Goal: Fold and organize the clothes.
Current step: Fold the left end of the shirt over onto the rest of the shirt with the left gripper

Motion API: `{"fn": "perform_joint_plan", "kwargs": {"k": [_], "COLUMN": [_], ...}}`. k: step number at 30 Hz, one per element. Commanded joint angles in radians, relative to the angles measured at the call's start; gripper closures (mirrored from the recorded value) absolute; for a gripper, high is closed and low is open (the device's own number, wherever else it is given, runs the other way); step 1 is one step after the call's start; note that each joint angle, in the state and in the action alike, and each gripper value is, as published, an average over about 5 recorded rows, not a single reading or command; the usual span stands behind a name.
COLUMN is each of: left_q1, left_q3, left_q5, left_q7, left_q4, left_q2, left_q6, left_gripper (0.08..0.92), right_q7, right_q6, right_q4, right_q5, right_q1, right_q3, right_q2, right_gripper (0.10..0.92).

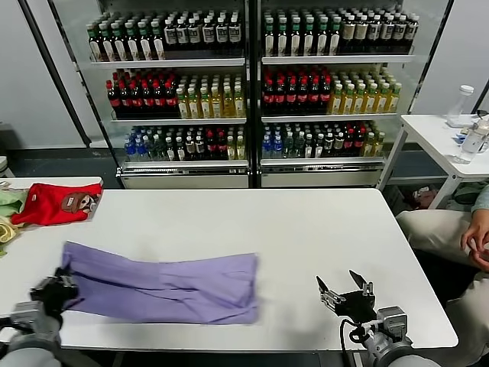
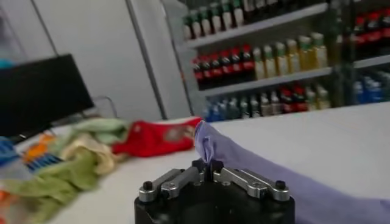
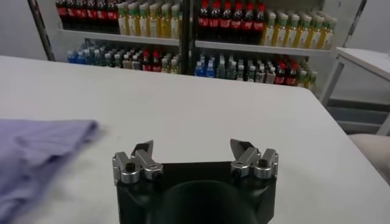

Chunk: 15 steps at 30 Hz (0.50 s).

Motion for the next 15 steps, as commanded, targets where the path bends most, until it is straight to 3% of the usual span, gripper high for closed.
{"fn": "perform_joint_plan", "kwargs": {"k": [1,7,15], "left_q1": [0.009,-0.034,-0.147], "left_q3": [0.097,0.392,0.539], "left_q5": [-0.265,-0.36,-0.283], "left_q7": [0.051,0.072,0.074], "left_q4": [-0.23,-0.271,-0.141], "left_q2": [-0.041,-0.092,-0.142], "left_q6": [0.076,0.098,0.096], "left_gripper": [0.888,0.888,0.888], "right_q7": [0.0,0.001,0.003], "right_q6": [-0.001,-0.003,-0.003], "right_q4": [0.005,0.016,0.015], "right_q5": [-0.002,-0.005,-0.018], "right_q1": [-0.001,-0.013,-0.019], "right_q3": [0.006,0.022,0.017], "right_q2": [0.001,0.004,0.014], "right_gripper": [0.203,0.203,0.203]}}
